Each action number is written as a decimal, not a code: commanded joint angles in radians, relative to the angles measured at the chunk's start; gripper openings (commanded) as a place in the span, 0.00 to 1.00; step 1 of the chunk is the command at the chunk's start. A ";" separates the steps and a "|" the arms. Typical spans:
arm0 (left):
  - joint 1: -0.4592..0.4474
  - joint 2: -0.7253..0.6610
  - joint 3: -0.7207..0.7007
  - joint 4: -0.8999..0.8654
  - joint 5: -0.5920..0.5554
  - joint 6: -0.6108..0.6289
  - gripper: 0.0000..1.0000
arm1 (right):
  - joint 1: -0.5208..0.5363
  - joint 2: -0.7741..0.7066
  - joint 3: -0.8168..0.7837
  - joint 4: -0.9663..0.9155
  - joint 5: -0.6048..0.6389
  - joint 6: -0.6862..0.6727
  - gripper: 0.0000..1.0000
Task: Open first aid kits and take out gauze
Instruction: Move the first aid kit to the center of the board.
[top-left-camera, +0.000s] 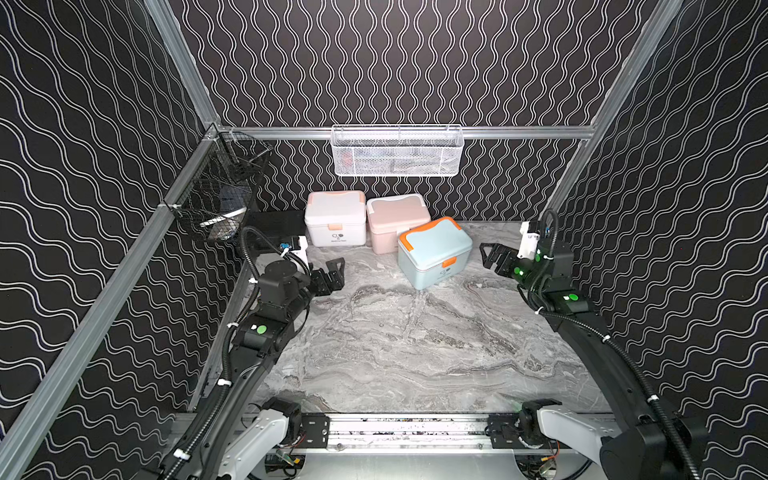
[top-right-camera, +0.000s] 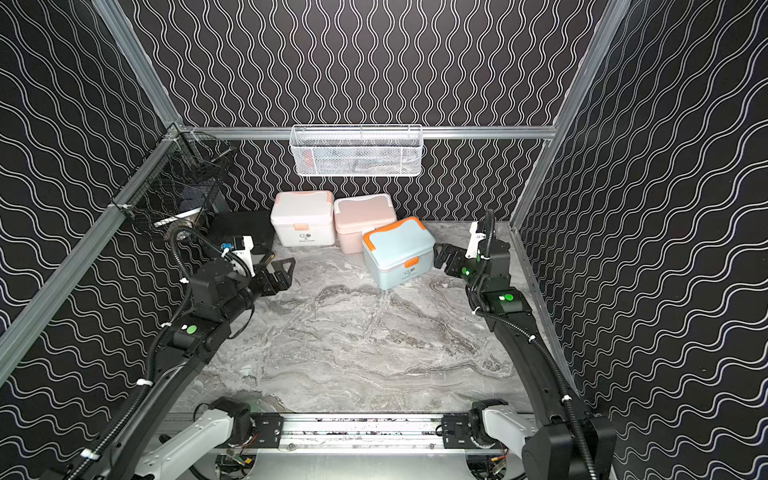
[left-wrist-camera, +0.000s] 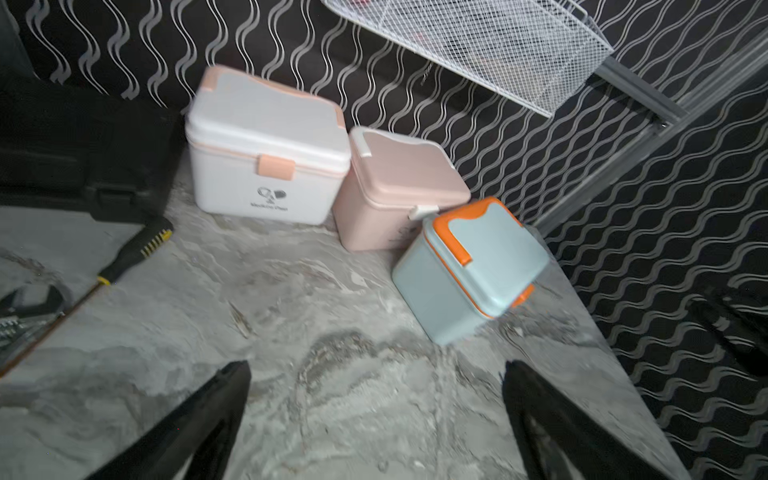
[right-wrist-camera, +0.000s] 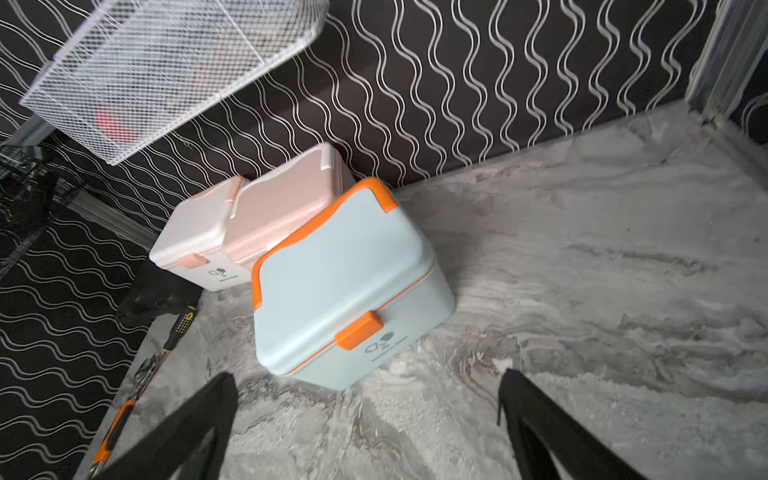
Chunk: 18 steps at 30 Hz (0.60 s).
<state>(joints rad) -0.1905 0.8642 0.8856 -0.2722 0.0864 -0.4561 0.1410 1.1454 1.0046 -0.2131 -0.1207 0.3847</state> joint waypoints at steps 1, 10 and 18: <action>0.000 -0.036 -0.005 -0.118 0.161 -0.045 0.99 | -0.013 0.028 0.020 -0.130 -0.039 0.097 1.00; 0.004 0.009 -0.101 -0.013 0.103 -0.249 0.99 | -0.060 0.195 0.121 -0.087 -0.168 0.090 1.00; -0.005 0.229 -0.110 0.257 0.197 -0.350 0.99 | -0.068 0.415 0.295 -0.076 -0.195 0.039 1.00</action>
<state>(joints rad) -0.1913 1.0561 0.7616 -0.1566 0.2512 -0.7414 0.0765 1.5150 1.2572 -0.3061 -0.2947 0.4511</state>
